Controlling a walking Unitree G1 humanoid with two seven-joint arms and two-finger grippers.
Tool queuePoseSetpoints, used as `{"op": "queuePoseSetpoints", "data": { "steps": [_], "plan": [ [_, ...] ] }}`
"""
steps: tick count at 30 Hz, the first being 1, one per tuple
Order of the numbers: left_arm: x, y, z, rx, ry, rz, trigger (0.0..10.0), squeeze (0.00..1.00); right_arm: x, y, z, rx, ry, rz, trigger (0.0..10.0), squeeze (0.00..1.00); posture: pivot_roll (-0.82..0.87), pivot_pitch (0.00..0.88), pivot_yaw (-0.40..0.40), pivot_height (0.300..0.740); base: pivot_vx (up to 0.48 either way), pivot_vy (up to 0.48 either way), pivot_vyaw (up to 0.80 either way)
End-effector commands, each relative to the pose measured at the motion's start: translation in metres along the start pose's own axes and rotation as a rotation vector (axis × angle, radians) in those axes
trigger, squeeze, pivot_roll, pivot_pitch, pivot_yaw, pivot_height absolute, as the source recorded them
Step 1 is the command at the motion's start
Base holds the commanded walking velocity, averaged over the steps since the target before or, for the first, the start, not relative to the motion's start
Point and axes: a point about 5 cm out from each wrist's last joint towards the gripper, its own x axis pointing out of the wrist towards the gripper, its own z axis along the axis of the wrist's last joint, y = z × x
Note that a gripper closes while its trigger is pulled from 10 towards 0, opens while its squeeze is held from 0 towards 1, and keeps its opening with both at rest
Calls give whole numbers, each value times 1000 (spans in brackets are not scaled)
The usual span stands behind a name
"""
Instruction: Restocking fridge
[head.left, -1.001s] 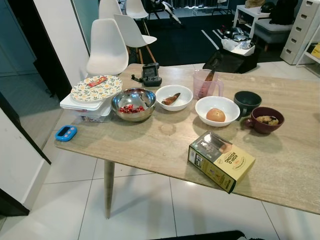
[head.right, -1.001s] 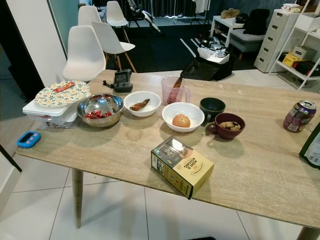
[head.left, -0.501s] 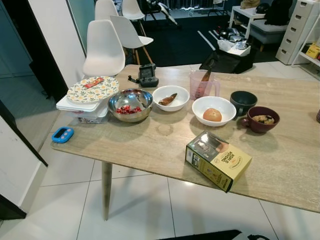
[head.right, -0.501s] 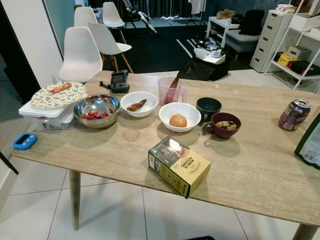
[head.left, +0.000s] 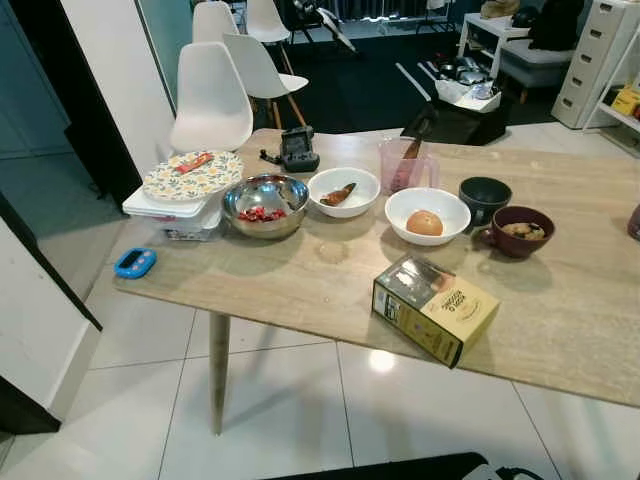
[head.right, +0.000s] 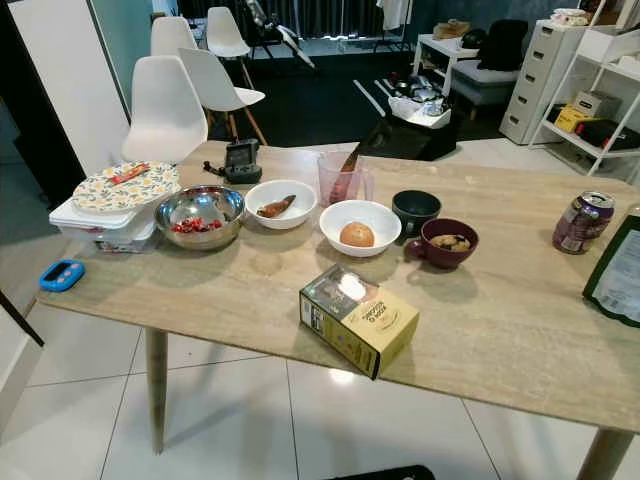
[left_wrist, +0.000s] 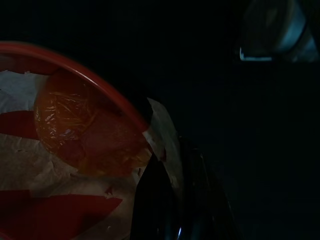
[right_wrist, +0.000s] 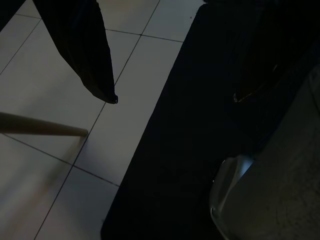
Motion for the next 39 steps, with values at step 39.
{"op": "queuePoseSetpoints", "data": {
  "steps": [39],
  "plan": [
    [0, -6, -6, 30, 1, -11, 10000, 0, -1, -2, -7, 2, 22, -9, 10000, 0, -16, 0, -10, 740, -357, 0, 0]
  ]
}}
